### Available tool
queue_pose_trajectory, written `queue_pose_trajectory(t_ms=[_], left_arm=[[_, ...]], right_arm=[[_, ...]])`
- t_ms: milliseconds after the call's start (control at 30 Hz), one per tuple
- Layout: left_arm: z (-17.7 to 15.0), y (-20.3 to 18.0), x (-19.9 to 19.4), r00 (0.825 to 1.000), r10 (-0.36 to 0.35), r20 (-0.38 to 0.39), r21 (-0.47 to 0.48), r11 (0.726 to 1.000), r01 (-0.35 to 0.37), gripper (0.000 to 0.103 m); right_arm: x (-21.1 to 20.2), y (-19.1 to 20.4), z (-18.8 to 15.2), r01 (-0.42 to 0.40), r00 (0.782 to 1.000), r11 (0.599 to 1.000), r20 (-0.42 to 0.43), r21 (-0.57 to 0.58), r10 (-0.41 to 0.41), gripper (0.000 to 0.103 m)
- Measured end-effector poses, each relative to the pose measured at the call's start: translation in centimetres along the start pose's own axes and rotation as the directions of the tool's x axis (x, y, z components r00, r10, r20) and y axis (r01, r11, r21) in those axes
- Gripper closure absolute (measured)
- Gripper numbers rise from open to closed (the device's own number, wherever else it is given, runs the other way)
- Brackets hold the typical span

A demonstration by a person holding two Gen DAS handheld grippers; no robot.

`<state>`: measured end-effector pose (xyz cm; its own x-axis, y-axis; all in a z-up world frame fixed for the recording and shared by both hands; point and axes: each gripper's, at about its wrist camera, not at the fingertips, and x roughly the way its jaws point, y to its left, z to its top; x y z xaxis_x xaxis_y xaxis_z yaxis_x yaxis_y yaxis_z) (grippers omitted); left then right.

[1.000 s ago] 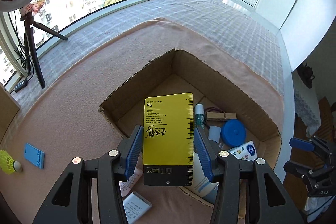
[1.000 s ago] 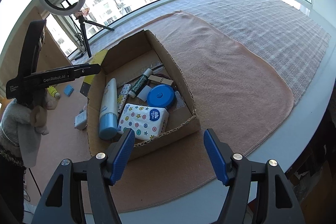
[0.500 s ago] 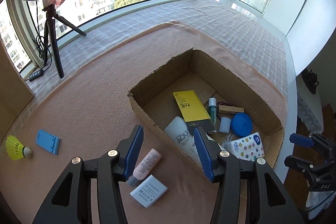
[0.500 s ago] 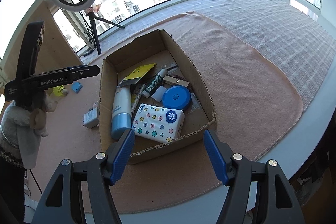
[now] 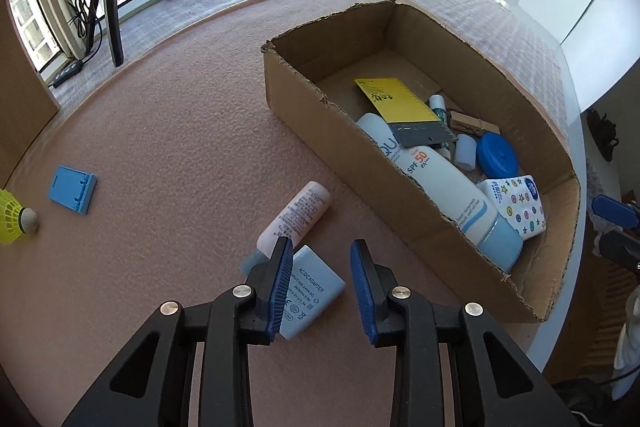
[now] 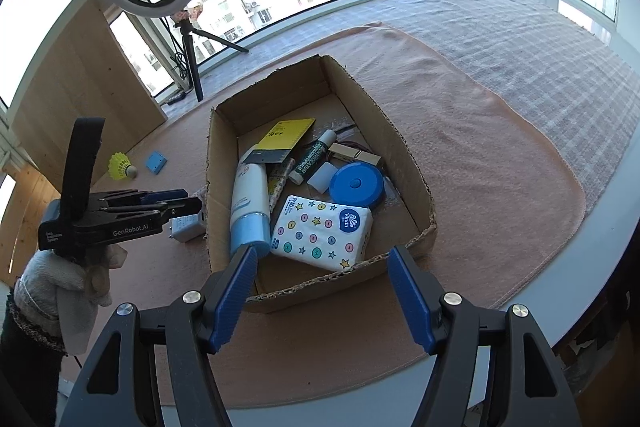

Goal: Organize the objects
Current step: 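Move the left gripper over the white power adapter on the table, then bring the right gripper to the white power adapter and close on it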

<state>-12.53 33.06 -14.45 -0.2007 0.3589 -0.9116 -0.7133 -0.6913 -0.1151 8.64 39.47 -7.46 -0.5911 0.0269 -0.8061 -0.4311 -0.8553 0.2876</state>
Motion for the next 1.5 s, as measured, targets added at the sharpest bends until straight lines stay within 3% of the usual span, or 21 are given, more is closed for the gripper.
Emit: queue_pose_trajectory(t_ms=[367,667,800,867,1067,1400,1500], left_arm=[[-1.9,-0.2,0.4,1.0,0.029,-0.009,0.037,0.999,-0.029,0.077],[-6.9,1.0,-1.6,1.0,-0.008,-0.009,-0.006,1.0,0.008,0.077],[-9.3,1.9,-3.2,1.0,-0.017,0.012,-0.071,0.997,0.018,0.076],[-10.2,3.0,-4.4,0.999,-0.026,0.045,-0.113,0.993,0.031,0.066],[-13.1,4.2,-7.4,0.996,-0.007,0.088,-0.147,0.989,0.02,0.054],[-15.6,4.2,-8.7,0.995,-0.019,0.095,-0.21,0.977,0.039,0.052],[-16.0,3.9,-9.9,0.994,-0.016,0.105,-0.207,0.978,0.037,0.041]], right_arm=[[-0.4,1.1,-0.6,0.002,1.0,1.0,-0.008,-0.018,-0.002,0.039],[0.0,3.9,-0.4,-0.038,0.999,0.997,-0.017,-0.073,0.037,0.039],[0.4,6.0,-0.5,-0.073,0.997,0.991,-0.028,-0.111,0.071,0.039],[0.6,6.9,-0.5,-0.096,0.995,0.987,-0.036,-0.126,0.092,0.039],[1.5,10.0,-0.6,-0.147,0.989,0.971,-0.062,-0.187,0.138,0.039],[4.6,14.6,-0.9,-0.251,0.963,0.934,-0.16,-0.256,0.215,0.039],[5.2,15.0,-1.1,-0.266,0.958,0.927,-0.183,-0.264,0.222,0.039]])
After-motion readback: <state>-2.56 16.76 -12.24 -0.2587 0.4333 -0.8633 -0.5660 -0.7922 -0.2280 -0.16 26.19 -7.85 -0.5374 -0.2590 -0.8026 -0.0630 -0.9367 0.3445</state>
